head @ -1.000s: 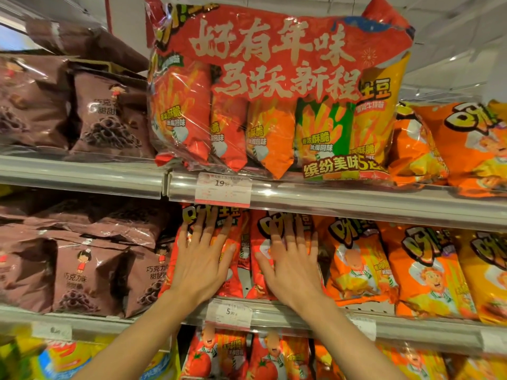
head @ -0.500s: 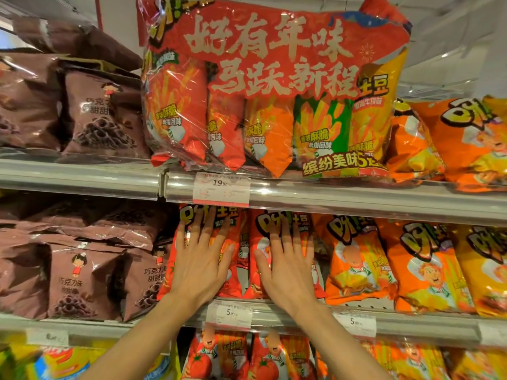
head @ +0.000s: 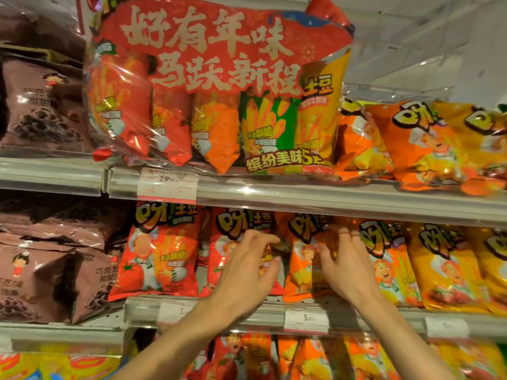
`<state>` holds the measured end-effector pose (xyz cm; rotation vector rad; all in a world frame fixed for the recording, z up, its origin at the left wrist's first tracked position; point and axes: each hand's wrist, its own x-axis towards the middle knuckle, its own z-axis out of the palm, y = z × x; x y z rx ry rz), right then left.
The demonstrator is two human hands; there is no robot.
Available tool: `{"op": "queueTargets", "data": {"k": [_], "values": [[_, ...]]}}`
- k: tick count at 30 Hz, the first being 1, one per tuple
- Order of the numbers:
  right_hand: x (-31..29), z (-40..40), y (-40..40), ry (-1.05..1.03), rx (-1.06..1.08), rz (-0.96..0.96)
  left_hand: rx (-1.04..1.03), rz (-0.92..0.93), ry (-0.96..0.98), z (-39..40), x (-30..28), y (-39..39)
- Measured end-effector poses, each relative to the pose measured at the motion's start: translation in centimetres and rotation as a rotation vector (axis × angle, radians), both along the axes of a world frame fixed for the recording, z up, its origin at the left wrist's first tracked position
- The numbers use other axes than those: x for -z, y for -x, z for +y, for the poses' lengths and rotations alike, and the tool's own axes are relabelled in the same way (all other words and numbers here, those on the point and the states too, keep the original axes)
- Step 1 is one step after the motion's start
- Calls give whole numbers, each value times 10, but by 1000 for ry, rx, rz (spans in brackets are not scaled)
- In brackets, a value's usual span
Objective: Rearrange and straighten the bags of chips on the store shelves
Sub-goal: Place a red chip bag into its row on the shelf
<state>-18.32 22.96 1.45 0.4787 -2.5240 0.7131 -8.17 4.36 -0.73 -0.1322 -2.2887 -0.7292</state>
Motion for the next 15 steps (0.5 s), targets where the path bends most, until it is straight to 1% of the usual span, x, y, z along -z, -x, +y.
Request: {"op": "queueTargets", "data": {"k": [3,8,12,15], "values": [[6,20,6,-59,-44,-27,52,-158,-172,32,-9,22],[13,38,13,-54,-107,-51,-7,-424,-235,56,-9,61],[11,45,19,-36,-134,-68,1,-469,-332,59,-8,75],[10,50,21,-10,-152,-87,-11,-411,-359,59,-10,78]]}}
